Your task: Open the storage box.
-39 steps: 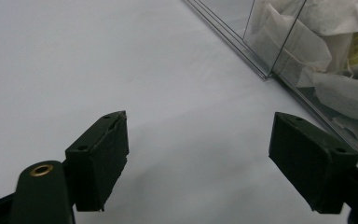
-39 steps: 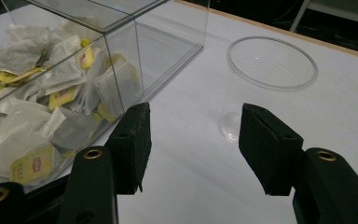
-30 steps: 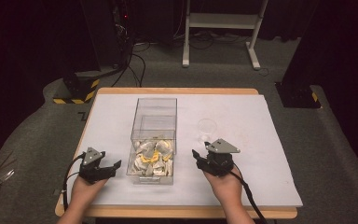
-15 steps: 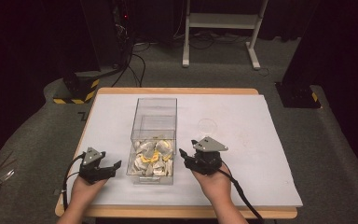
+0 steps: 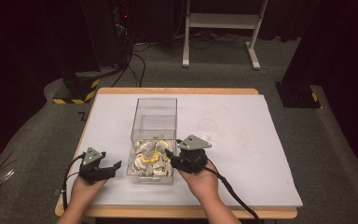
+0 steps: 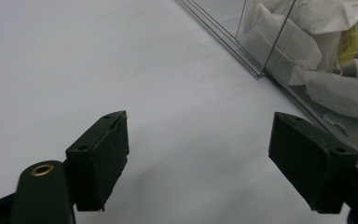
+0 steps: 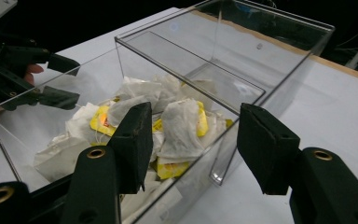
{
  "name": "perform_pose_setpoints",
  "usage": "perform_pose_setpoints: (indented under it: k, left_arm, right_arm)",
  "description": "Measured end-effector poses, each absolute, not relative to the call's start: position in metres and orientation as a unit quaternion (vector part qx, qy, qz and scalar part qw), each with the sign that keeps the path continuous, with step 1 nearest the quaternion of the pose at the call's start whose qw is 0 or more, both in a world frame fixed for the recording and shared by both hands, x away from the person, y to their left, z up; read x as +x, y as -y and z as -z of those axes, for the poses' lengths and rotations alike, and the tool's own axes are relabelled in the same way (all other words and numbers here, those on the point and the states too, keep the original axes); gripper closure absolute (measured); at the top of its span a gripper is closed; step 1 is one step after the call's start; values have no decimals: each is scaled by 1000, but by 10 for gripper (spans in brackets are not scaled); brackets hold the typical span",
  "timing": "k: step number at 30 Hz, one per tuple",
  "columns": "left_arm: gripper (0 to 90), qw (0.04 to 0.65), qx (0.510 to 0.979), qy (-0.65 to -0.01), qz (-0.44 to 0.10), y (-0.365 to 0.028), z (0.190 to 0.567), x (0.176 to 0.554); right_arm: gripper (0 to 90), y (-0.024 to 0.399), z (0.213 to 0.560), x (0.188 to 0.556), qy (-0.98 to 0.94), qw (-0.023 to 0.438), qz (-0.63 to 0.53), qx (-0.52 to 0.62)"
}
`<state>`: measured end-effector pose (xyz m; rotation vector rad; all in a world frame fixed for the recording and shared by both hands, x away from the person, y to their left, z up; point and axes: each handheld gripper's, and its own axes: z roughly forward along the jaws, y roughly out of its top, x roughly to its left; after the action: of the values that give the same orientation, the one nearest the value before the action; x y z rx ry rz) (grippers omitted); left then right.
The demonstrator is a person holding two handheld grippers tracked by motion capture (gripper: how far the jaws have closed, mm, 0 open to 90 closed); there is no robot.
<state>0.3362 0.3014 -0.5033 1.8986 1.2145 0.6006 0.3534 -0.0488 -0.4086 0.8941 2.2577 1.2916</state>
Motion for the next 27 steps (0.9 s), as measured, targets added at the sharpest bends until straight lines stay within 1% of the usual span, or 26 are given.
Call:
perform_pose_setpoints:
  k: [9,27]
  left_arm:
    - [205,389,752,-475,-239,-301,503,337]
    - [205,395,751,-472,-239,-301,503,335]
  right_arm:
    - [465,32,407,354,-811,183,-464,306]
    - [496,17,411,357,-819,178,-456,299]
